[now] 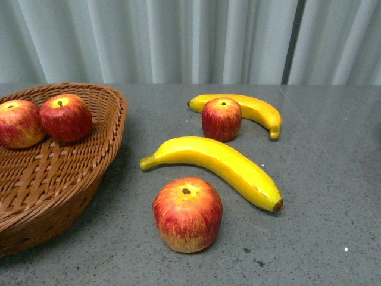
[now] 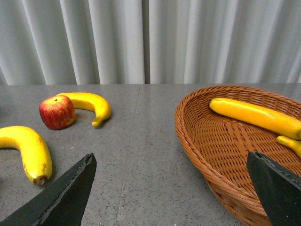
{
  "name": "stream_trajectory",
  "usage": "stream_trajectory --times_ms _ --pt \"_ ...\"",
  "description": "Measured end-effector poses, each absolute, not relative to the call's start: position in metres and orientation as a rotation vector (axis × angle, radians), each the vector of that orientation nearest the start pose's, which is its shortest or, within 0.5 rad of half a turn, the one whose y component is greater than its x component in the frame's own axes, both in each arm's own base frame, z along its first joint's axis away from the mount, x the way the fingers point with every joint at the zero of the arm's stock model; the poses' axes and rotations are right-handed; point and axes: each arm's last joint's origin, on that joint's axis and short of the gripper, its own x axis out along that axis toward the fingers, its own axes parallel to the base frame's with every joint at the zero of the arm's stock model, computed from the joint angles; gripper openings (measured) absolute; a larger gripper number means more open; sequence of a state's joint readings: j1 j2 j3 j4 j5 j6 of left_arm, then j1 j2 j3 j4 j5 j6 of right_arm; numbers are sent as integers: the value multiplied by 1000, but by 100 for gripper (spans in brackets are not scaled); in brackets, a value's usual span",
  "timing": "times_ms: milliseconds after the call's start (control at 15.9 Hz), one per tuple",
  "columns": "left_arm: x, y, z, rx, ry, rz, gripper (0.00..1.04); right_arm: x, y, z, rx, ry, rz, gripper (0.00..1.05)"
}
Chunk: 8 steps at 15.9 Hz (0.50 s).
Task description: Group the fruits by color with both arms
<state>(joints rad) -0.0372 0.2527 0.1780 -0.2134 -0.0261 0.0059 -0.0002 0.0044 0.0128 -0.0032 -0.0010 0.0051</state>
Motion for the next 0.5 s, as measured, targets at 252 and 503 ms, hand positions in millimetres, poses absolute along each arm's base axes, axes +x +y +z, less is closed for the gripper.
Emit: stream_trajectory --times_ms 252,503 --pt "134 -25 258 14 34 -168 98 97 0 167 6 -4 0 98" --pt "212 -81 267 86 97 -371 98 97 0 167 6 -4 0 98"
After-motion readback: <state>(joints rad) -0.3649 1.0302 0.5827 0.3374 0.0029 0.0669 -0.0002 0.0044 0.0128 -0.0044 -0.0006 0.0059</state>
